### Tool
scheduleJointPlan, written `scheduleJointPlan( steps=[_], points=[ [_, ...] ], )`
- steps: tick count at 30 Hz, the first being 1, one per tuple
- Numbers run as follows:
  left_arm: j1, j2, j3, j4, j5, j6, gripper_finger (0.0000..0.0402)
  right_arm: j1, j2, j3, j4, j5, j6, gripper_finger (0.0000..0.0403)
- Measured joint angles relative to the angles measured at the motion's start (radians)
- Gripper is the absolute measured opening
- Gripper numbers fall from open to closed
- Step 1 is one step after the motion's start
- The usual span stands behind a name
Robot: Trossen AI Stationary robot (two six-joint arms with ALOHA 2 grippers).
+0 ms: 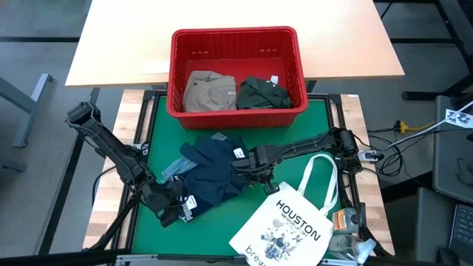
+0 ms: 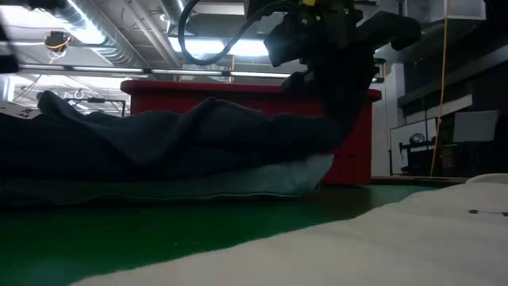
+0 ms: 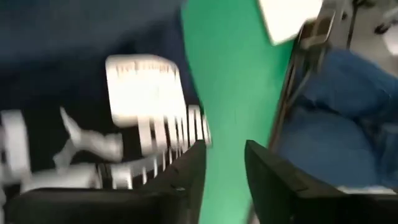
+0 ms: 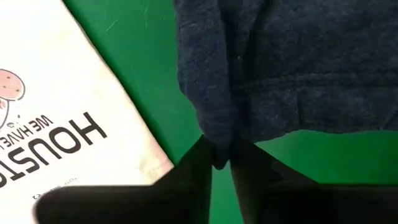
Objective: Fold Laundry from Bin
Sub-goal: Stack the gray shorts on top of the dark blue boxer shorts
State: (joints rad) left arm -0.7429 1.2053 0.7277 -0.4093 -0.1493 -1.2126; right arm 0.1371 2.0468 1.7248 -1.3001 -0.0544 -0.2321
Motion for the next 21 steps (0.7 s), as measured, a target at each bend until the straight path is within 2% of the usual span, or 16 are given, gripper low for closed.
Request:
scheduleJointPlan(
  steps=[4,8,15,21],
  points=[
    [0.0,0.0,0.0,0.101,-0.188,0.203,0.0147,0.0,0.0,0.0,0.027,-0.001,0.0,0.0101],
    [0.009,0.022,0.0,0.228,-0.31,0.481,0.0164,0.0,0.0,0.0,0.046,-0.001,0.0,0.0127],
    [0.086,0.178,0.0,0.441,-0.337,0.78,0.0156,0.0,0.0,0.0,0.049,-0.002,0.0,0.0138],
    [0.126,0.33,0.0,0.531,-0.297,0.885,0.0149,0.0,0.0,0.001,0.049,-0.002,0.0,0.0138]
  ],
)
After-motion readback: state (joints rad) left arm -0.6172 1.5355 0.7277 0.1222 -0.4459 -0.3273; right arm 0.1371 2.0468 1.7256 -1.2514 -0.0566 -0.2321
